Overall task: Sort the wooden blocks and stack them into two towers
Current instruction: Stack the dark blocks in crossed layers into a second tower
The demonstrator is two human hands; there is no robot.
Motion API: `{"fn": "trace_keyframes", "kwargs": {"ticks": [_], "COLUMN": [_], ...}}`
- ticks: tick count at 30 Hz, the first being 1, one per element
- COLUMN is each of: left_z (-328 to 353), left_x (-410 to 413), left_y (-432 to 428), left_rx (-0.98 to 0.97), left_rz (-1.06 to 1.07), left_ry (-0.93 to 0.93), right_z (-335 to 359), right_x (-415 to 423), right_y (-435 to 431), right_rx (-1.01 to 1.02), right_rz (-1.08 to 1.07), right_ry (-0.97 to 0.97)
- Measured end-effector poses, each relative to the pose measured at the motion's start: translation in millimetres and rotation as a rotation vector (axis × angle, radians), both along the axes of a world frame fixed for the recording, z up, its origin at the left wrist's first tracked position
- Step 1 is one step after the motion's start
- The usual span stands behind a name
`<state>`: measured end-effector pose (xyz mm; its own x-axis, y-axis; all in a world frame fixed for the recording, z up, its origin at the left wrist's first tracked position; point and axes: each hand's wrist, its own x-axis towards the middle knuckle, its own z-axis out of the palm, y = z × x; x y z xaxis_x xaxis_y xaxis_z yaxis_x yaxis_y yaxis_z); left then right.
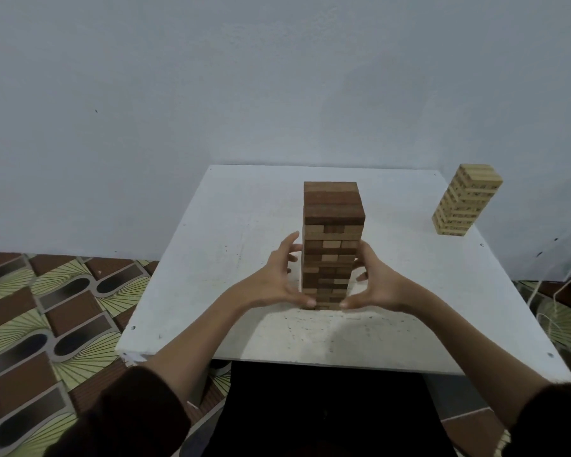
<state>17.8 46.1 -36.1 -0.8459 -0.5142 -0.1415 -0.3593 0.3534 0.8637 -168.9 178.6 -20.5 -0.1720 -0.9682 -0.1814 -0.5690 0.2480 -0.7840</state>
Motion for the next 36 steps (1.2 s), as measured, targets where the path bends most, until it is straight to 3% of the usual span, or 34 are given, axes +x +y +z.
{"fn": "trace_keyframes", "kwargs": {"ticks": [6,21,36], "left_z": [-20.6,-37.2,-37.1], "left_x": [-7.8,-14.0,-14.6], "left_y": [5.0,13.8,14.1], "left_rx": [-0.052,0.117,0.119], "left_rz": [0.014,0.035,0.075], "left_ry": [-0.013,0.194,0.181], "right_z": [-16.6,-30.6,-30.6], "right_x": [11.2,18.1,20.0], "right_y": [-2.6,-11.1,-12.3], "right_rx": [-0.016,-0.156,-0.173], "right_rz": [0.009,0.013,-0.007], "right_ry": [-0.050,-0.200,-0.195]}}
